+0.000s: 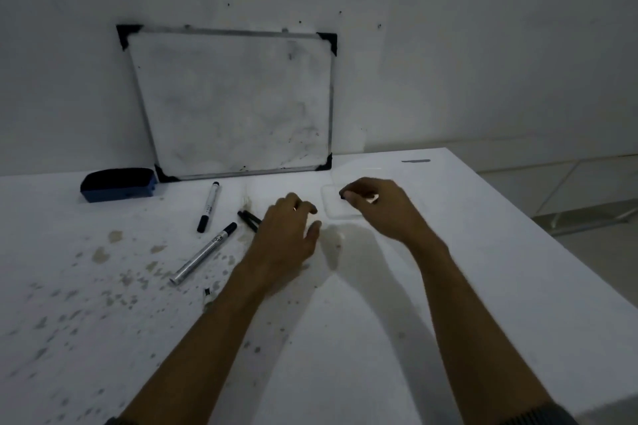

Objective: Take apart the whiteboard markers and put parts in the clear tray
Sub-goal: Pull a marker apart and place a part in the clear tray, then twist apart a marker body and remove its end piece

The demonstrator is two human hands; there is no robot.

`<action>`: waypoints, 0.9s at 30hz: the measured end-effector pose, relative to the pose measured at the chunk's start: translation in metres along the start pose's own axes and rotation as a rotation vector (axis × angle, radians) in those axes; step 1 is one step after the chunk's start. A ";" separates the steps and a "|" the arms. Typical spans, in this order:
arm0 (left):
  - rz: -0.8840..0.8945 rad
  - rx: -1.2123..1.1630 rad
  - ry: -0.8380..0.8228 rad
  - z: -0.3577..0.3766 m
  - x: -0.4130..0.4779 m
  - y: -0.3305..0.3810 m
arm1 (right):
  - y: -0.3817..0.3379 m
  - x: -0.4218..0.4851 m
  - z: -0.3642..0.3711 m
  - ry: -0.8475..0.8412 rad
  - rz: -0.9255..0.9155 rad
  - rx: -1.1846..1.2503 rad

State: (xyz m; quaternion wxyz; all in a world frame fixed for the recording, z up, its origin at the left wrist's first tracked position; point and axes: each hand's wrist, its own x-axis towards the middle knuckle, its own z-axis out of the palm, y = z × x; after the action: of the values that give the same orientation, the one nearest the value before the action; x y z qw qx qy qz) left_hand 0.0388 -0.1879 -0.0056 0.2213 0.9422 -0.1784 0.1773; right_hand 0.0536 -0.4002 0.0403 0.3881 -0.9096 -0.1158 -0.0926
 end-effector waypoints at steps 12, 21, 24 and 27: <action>-0.323 -0.013 0.094 -0.076 -0.087 -0.095 | -0.063 -0.044 0.121 -0.131 -0.071 0.105; -0.397 -0.086 0.178 -0.057 -0.112 -0.120 | -0.069 -0.033 0.177 0.097 -0.324 -0.128; -0.363 -0.167 0.207 -0.060 -0.109 -0.115 | -0.071 -0.035 0.180 0.171 -0.418 -0.291; -0.350 -0.342 0.230 -0.071 -0.109 -0.105 | -0.073 -0.035 0.181 0.223 -0.453 -0.403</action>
State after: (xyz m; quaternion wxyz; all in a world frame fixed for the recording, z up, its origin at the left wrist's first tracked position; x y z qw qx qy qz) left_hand -0.0308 -0.0374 -0.0281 0.4231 0.8814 -0.0140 0.2094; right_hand 0.0136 -0.2242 -0.0422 0.1798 -0.9035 -0.2513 -0.2970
